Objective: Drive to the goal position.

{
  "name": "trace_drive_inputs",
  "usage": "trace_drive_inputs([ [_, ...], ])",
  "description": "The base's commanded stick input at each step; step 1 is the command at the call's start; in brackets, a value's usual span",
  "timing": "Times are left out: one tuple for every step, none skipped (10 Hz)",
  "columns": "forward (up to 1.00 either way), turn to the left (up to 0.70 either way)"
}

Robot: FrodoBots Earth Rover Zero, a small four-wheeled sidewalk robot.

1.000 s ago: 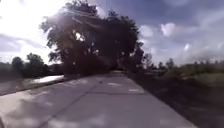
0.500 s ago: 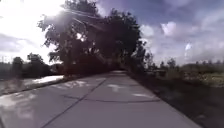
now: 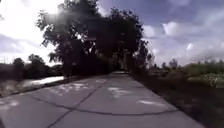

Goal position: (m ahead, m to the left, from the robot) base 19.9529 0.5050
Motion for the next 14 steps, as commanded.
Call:
trace_drive_inputs([
  [1.0, 0.0],
  [1.0, 0.0],
  [1.0, 0.0],
  [1.0, 0.0],
  [1.0, 0.0],
  [1.0, 0.0],
  [1.0, 0.0],
  [1.0, 0.0],
  [1.0, -0.01],
  [1.0, -0.07],
  [1.0, -0.4],
  [1.0, -0.4],
  [1.0, -0.33],
  [1.0, 0.0],
])
